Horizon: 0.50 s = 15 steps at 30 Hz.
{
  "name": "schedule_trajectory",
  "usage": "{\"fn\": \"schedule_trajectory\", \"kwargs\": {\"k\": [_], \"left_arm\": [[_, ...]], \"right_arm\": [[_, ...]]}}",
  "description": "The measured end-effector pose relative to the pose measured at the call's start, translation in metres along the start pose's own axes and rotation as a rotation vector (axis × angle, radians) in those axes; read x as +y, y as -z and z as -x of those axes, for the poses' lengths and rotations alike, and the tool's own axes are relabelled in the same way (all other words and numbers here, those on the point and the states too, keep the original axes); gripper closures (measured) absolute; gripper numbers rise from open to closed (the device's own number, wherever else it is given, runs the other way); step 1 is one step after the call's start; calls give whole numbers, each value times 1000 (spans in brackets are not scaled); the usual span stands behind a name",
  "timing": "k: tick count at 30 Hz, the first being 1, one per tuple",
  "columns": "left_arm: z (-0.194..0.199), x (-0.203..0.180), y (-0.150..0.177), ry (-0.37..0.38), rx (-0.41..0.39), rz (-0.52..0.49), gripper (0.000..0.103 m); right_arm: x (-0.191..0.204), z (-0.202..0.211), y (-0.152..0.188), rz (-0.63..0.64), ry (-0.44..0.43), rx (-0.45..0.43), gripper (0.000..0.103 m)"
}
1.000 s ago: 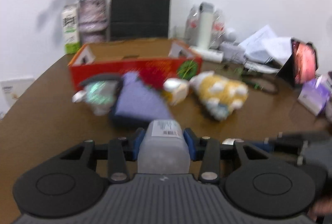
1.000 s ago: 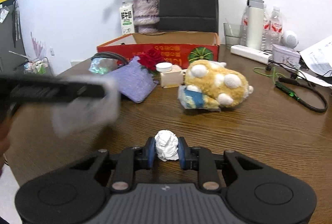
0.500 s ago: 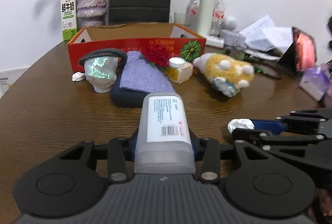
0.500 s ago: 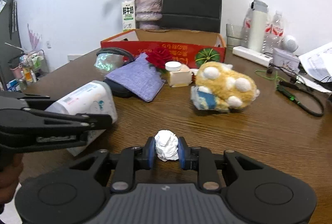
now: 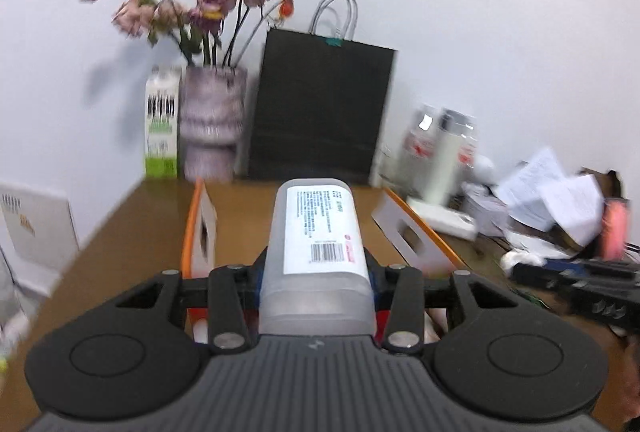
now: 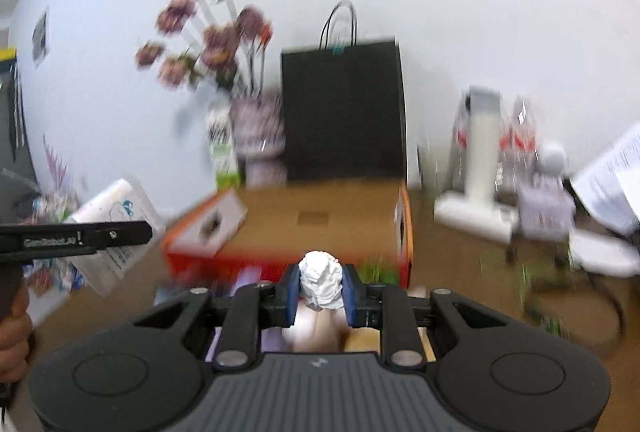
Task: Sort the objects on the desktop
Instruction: 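Carry both held items into the cardboard box and open both tools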
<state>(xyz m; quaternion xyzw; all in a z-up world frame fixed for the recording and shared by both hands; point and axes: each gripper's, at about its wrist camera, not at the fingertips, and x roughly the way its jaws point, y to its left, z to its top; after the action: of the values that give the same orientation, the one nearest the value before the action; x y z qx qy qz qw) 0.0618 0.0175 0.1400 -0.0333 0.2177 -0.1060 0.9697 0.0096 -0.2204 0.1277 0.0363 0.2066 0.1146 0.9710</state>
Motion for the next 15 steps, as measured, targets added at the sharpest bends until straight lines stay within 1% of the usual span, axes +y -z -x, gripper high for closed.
{"fn": "schedule_trajectory", "kwargs": {"k": [1, 2, 3, 4, 6, 8, 9, 11, 13, 14, 15], "left_arm": [[-24, 3, -16, -29, 10, -19, 61], [-52, 7, -28, -57, 36, -43, 60], [-80, 12, -36, -60, 81, -64, 60], [-111, 20, -43, -87, 132, -40, 60], [-168, 28, -47, -160, 235, -74, 60], [-207, 38, -45, -211, 300, -83, 60], [-221, 41, -43, -221, 329, -90, 60], [-243, 48, -40, -212, 371, -116, 60], [-258, 55, -32, -236, 417, -117, 59], [-261, 58, -30, -248, 428, -113, 57], [-260, 60, -29, -240, 425, -109, 55]], "right_arm": [[-5, -18, -19, -8, -4, -1, 82], [-10, -42, -38, -6, -8, 7, 82], [-13, -68, -55, 7, 0, 19, 82], [-17, -98, -69, 27, 17, 52, 82], [-24, -161, -90, 33, 61, 142, 82], [-29, -222, -96, 50, 94, 253, 82], [-32, -247, -96, 65, 102, 295, 82], [-35, -290, -92, 85, 121, 362, 81], [-38, -320, -80, 100, 161, 402, 80], [-39, -331, -74, 106, 180, 419, 77], [-42, -339, -70, 100, 198, 430, 70]]}}
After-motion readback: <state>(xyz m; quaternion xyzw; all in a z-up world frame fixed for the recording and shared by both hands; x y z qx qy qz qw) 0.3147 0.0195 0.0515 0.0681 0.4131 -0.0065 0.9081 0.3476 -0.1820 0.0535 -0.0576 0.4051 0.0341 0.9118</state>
